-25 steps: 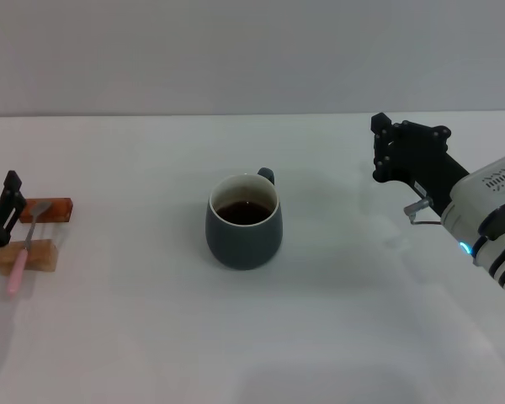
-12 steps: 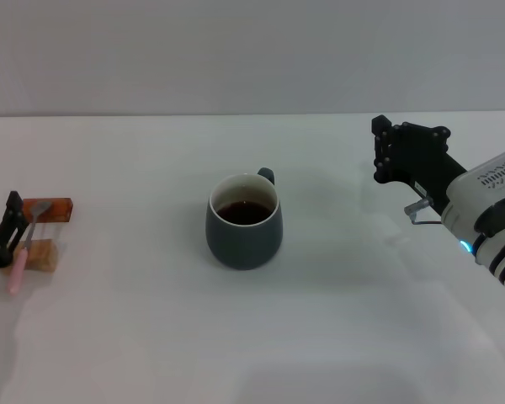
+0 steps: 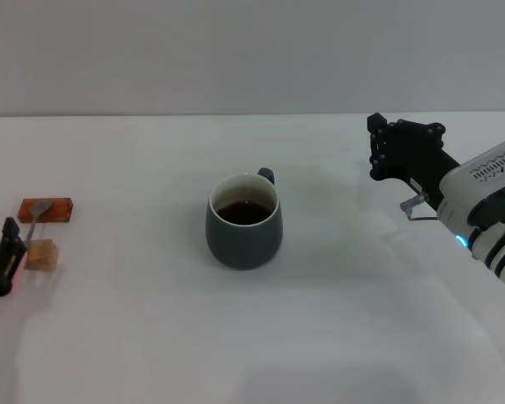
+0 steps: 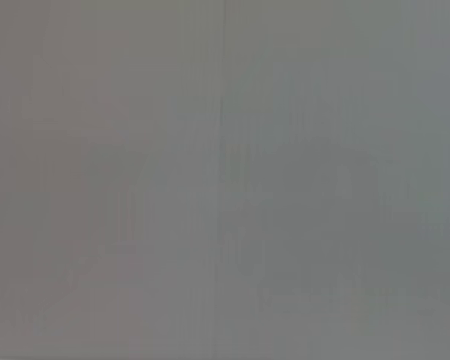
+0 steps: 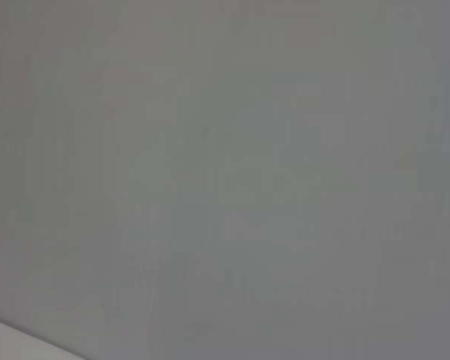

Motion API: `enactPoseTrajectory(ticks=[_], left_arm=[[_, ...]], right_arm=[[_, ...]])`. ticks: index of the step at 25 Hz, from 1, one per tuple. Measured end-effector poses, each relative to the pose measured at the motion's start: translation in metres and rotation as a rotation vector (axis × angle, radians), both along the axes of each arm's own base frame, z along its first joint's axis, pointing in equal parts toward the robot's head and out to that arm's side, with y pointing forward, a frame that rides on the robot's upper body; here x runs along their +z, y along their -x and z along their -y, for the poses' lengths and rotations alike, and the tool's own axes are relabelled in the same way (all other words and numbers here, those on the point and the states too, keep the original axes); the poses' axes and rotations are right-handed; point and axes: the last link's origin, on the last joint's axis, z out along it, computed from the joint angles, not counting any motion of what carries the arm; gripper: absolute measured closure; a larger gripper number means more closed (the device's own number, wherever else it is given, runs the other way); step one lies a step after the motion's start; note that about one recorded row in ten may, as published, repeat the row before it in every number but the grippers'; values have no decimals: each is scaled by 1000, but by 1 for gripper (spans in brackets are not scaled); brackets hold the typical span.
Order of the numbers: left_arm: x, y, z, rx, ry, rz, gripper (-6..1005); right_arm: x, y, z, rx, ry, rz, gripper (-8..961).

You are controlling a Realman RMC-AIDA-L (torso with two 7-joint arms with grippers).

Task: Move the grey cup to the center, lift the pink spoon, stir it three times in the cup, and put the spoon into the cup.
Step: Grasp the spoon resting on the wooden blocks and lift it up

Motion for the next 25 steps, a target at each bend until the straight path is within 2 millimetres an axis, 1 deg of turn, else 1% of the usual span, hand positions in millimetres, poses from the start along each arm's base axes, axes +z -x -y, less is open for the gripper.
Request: enactPoseTrajectory(ticks=[1,2,4,6,8,18,25], left_arm=[[0,0,0,0,0,0,225],[-8,-5,9,26,-16,13,225],[-8,-5,9,26,-16,13,225],[-22,-13,16,42,-24,13,226],[-25,-15,16,46,-25,12,226],[-30,-7,19,72,-20,10,229],[-32,-6,19,75,-12,7,230]], right_arm=[[0,1,-1,1,1,1,954],[0,1,-1,3,1,2,954],[0,2,-2,4,2,3,954],[0,3,-2,7,3,4,954],[0,4,-3,9,4,6,954],[-2,6,-4,14,12,12,954],[-2,6,-4,15,12,14,954]])
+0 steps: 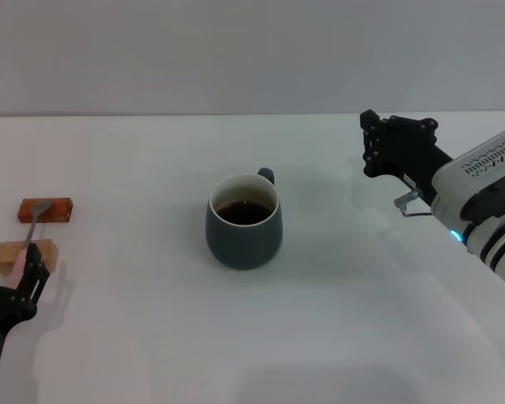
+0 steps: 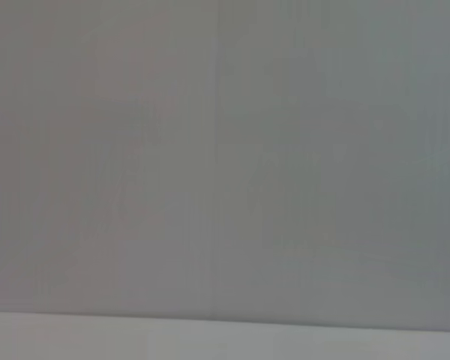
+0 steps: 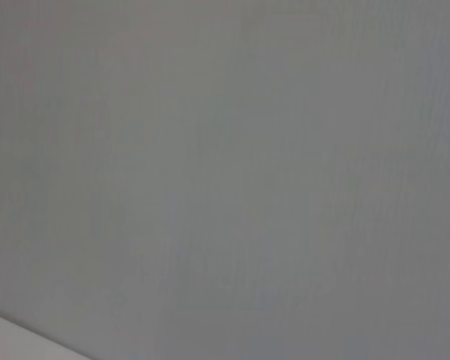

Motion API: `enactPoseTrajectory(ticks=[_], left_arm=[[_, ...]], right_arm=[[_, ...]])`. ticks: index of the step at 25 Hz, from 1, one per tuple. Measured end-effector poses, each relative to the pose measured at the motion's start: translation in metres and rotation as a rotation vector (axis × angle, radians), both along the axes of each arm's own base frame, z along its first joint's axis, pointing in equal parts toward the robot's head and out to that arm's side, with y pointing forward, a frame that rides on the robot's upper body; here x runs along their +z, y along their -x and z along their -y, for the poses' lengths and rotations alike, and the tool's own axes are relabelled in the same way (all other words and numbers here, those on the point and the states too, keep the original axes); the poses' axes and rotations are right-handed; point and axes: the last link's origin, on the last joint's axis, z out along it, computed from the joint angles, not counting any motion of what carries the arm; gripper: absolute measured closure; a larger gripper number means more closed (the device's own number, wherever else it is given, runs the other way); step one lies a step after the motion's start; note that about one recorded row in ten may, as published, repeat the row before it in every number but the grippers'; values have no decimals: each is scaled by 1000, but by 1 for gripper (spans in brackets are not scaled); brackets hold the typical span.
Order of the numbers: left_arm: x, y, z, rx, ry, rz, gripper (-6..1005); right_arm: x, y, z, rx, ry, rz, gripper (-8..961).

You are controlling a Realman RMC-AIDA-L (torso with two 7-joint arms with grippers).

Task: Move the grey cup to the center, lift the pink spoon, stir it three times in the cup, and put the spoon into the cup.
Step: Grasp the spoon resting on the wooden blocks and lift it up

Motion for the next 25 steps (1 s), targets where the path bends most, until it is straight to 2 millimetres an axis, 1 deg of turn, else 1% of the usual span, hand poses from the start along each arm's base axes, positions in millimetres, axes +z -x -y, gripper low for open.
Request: enactPoseTrajectory(ticks=[6,8,14,25], left_arm=[[-3,5,-3,11,28,-2,232],[-5,9,-7,16,49,7,232],[-8,13,-13,25,81,6,234],[-11,19,-16,53,113,7,236]], right_arm=[[0,0,0,0,1,-1,954],[0,0,0,0,1,-1,954],[0,0,1,1,1,-3,954],[1,1,-1,1,-3,-6,954]])
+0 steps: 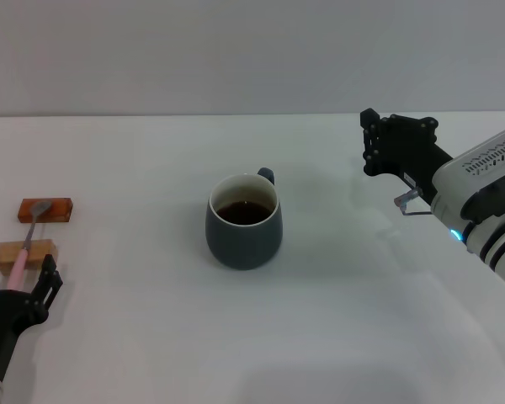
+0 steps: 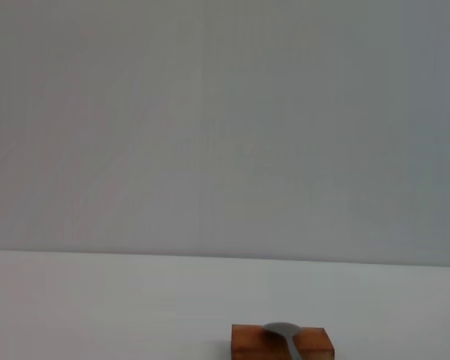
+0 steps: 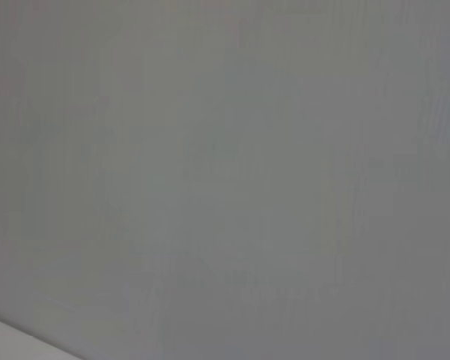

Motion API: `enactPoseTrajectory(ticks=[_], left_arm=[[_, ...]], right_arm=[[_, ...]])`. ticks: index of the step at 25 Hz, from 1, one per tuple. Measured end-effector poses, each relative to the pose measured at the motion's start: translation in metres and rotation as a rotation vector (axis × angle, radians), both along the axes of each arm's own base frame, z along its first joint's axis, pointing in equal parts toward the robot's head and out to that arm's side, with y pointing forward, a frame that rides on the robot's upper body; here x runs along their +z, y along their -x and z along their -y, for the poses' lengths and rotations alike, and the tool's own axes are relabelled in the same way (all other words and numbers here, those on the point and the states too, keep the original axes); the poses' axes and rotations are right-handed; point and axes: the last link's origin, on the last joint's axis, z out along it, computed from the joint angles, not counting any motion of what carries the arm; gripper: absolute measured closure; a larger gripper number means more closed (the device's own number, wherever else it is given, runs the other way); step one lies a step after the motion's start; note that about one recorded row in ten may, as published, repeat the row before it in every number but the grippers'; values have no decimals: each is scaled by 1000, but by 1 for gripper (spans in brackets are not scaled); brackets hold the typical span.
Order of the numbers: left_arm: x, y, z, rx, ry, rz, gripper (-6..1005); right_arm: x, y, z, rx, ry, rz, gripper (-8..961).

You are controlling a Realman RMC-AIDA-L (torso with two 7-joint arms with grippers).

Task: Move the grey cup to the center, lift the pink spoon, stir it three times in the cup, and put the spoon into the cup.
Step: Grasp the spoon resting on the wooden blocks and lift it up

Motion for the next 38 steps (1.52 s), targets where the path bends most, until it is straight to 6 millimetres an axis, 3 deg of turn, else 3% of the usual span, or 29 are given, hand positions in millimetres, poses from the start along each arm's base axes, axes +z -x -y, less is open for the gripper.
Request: enactPoseTrajectory(ticks=[19,30,38], left_arm=[[-2,-1,-8,1,21,-1,241],[-1,0,-6,4,17,7,434],[-1,1,-5,8,16,8,448]], right_arm=[[1,4,-3,8,-3,-1,954],[-1,3,-4,0,5,7,954],[-2,4,-3,5,10,8,954]])
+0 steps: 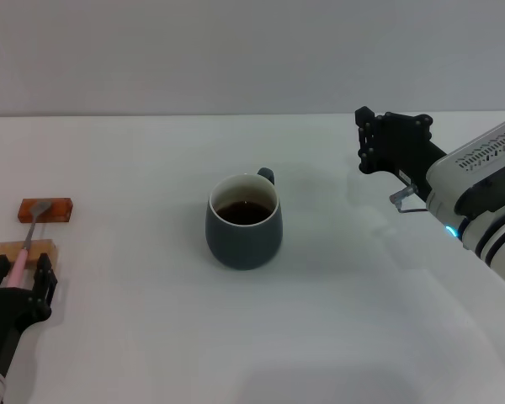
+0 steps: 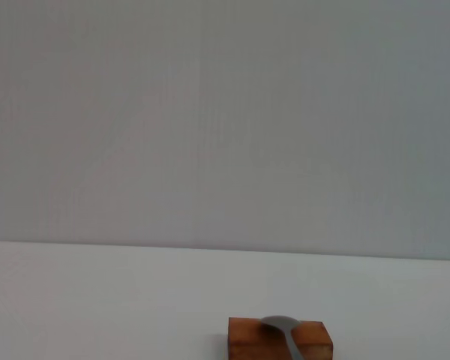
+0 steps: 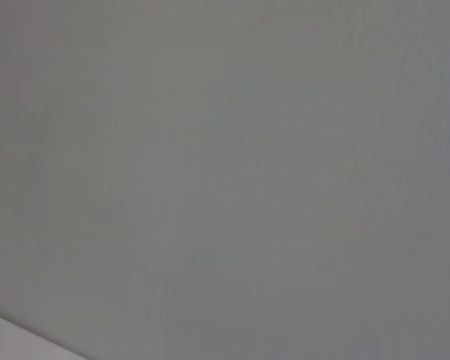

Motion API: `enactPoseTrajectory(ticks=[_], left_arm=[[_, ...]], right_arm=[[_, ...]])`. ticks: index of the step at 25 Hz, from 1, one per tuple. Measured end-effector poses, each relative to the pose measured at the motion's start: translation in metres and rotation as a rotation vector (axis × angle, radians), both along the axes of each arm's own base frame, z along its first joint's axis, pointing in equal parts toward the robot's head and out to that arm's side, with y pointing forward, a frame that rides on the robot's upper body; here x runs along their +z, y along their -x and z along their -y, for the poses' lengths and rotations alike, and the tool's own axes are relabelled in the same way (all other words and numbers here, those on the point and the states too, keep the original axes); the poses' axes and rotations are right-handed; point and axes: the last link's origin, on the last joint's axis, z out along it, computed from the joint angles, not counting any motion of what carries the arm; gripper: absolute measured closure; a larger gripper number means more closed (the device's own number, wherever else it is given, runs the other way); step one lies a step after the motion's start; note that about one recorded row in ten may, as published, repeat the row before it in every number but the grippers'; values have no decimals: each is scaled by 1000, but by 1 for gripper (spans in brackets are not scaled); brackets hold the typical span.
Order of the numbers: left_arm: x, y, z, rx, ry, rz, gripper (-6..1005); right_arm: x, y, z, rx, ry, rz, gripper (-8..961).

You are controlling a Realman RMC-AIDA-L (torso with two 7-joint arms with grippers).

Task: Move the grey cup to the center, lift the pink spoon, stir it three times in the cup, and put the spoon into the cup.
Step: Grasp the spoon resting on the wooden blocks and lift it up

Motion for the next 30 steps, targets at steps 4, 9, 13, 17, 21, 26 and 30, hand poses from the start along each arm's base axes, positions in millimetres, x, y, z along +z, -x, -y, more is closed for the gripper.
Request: enactPoseTrajectory(ticks=[4,9,13,17,21,26,30], left_arm=[[0,0,0,2,1,2,474],[0,1,1,6,1,20,543],[0,1,1,7,0,22,585],[0,1,1,7,0,22,585],[0,1,0,9,-1,22,584],[0,2,-1,14,4,23,609],[0,2,-1,15,6,23,633]], right_arm=[[0,0,0,1,1,0,954],[0,1,0,1,1,-2,954],[-1,0,1,1,1,-2,954],[0,0,0,1,1,-2,954],[0,1,0,2,1,-2,954],[0,1,0,4,1,-2,954],[0,2,-1,5,1,-2,954]])
